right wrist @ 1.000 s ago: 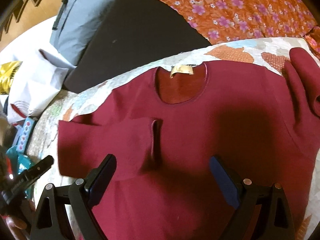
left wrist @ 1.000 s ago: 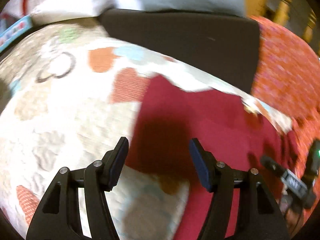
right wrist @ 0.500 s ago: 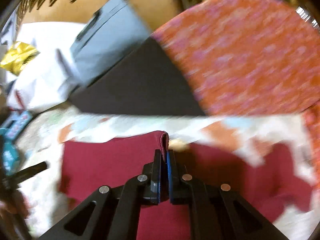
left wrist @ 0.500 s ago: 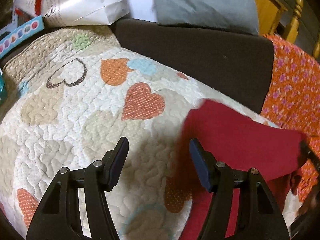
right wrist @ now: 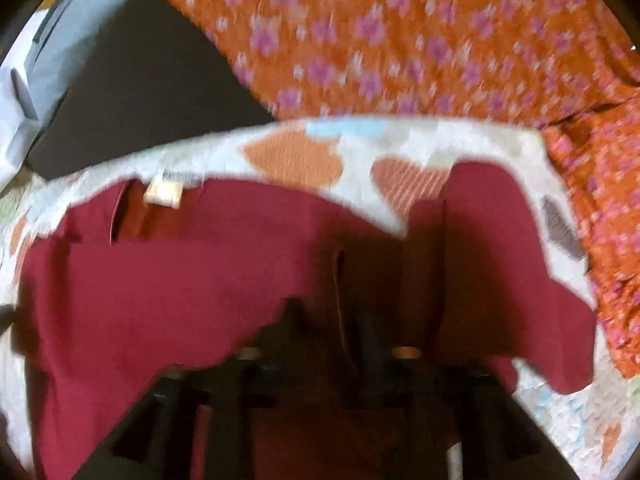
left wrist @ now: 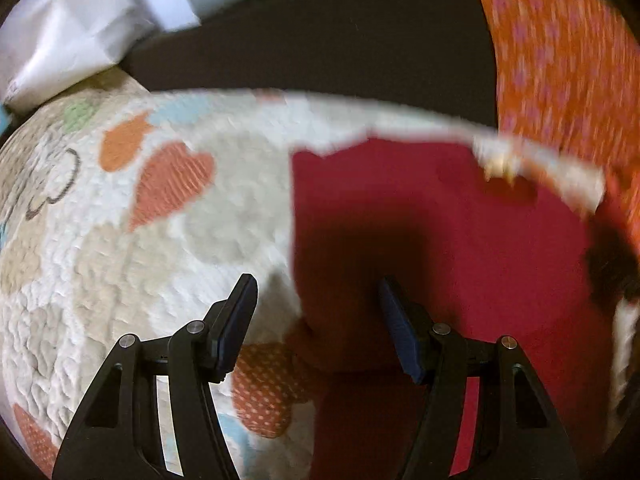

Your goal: Fold small clothes

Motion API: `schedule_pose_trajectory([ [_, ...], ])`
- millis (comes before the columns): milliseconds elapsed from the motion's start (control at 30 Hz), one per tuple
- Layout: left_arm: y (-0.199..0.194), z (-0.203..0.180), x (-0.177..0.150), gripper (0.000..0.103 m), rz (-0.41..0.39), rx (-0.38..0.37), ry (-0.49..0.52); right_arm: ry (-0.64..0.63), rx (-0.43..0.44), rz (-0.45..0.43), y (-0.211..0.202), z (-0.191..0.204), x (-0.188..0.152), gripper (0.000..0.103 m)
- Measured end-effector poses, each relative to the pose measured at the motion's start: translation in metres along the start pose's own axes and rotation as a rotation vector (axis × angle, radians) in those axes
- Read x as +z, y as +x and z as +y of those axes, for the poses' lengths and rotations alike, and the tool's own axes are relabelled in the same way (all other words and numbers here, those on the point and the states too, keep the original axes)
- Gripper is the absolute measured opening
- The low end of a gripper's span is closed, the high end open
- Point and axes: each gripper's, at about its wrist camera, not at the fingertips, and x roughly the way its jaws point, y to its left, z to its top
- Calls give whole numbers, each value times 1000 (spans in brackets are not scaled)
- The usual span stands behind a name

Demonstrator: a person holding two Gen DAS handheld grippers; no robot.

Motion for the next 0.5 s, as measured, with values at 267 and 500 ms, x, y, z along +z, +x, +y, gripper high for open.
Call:
schedule_pose_trajectory([
  [267,-18,6,7,63,-63,-37,-104,148,144,-82,-62,-70,-37,38],
  [500,-30,-14,11,63,-109,-121,-81,273,122,-83,-76,-124,-66,44],
])
